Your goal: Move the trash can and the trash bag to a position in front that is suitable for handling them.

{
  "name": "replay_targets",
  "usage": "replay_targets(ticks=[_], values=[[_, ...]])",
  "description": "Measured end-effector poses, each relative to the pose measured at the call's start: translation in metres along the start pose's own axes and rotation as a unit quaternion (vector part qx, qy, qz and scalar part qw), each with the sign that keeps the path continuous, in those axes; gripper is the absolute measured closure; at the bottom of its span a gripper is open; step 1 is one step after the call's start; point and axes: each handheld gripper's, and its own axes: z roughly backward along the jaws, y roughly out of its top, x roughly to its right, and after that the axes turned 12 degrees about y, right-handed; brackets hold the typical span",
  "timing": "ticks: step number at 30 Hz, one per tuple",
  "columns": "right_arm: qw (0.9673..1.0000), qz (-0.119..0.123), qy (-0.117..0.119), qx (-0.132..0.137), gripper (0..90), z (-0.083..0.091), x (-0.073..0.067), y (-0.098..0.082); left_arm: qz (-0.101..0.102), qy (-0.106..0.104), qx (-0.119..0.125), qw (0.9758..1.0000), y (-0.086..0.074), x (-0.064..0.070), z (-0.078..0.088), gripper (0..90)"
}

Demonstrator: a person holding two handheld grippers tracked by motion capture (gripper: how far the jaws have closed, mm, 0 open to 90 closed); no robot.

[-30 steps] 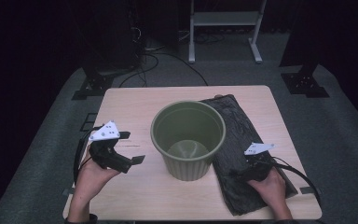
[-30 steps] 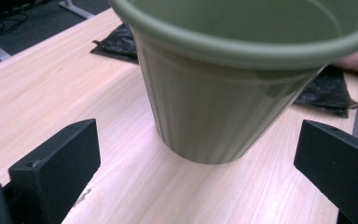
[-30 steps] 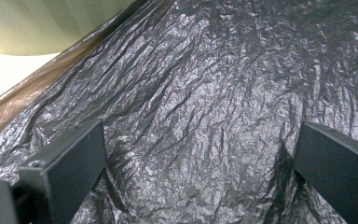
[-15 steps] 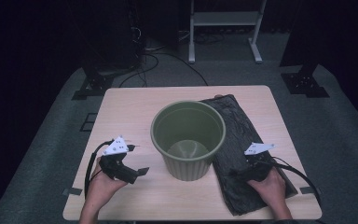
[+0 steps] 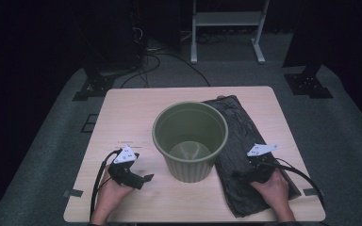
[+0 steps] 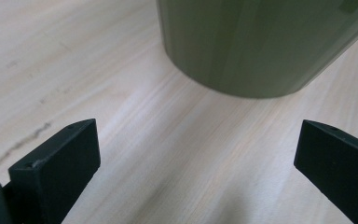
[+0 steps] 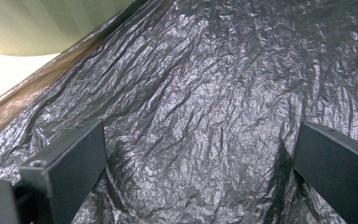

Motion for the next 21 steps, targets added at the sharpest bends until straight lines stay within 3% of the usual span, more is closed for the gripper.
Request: replay_targets(ticks=[12,13,21], values=[[1.0,-0.003,-0.003,0.003,3.3,0.001,0.0,0.0,0.002,0.008,-0.022,0.9997,-0.02,-0.002,-0.018,0.0],[1.0,-0.003,-0.004,0.004,3.6,0.001,0.0,0.0,-0.004,0.011,-0.033,0.9994,-0.021,-0.001,-0.02,0.0],[1.0,-0.005,-0.006,0.005,4.4,0.001,0.0,-0.001,-0.01,0.016,-0.043,0.9989,-0.02,0.0,-0.022,0.0]])
